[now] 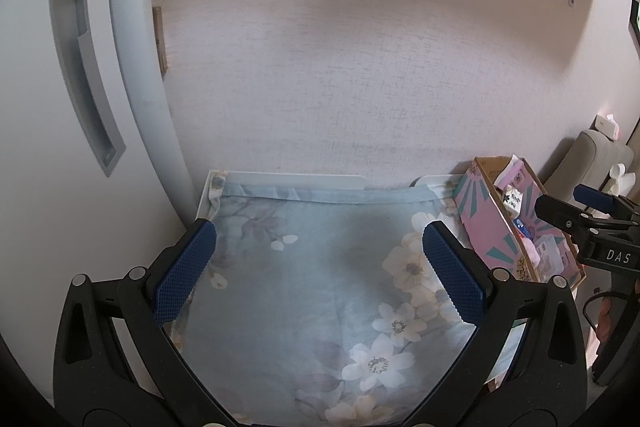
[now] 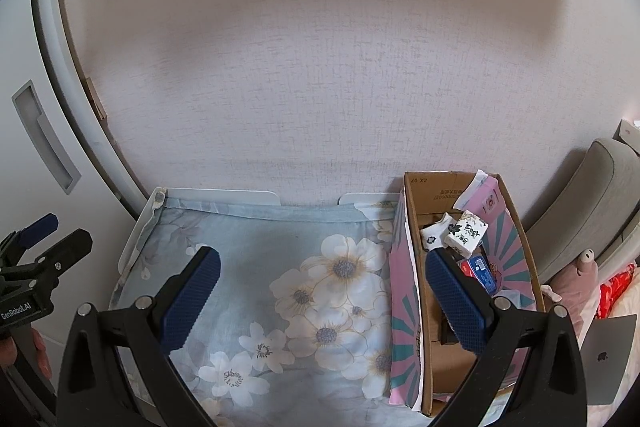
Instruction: Organize objects
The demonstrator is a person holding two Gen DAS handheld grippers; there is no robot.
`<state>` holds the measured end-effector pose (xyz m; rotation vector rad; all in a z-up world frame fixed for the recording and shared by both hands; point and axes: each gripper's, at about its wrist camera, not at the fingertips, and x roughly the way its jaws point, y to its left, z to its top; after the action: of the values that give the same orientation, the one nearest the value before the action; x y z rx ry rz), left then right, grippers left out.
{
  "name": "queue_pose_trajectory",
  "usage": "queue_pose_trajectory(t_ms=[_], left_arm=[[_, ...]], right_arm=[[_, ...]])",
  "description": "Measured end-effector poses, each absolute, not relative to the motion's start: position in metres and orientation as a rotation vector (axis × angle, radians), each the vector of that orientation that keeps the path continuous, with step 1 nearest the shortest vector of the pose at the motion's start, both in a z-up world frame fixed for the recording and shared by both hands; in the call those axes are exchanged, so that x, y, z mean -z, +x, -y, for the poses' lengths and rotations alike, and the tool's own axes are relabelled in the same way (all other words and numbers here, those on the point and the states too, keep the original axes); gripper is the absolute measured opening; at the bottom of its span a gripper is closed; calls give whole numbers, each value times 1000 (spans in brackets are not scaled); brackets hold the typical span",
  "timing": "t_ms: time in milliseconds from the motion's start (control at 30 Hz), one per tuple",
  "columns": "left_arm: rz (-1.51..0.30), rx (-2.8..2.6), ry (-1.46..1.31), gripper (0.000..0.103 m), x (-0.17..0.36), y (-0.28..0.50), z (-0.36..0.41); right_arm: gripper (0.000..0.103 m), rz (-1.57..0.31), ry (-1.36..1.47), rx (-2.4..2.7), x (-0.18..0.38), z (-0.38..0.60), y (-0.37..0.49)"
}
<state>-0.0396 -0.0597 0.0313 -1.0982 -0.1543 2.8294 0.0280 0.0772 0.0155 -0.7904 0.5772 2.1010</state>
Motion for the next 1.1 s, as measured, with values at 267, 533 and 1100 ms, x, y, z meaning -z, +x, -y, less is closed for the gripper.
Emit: queue_pose_trajectory(t_ms=[267,533,1100], left_arm=[[154,-2830,-1100,103,-31,-38,59],[141,-2831,-1092,103,-29,-39,57],[210,-2864,-1020,103,-34,-32,57]], right_arm=[[102,-578,-790,-2100,-15,-78,28],[102,-577,-791,-2100,-15,-78,28],[102,-575,-785,-2082,-14,-77,32]])
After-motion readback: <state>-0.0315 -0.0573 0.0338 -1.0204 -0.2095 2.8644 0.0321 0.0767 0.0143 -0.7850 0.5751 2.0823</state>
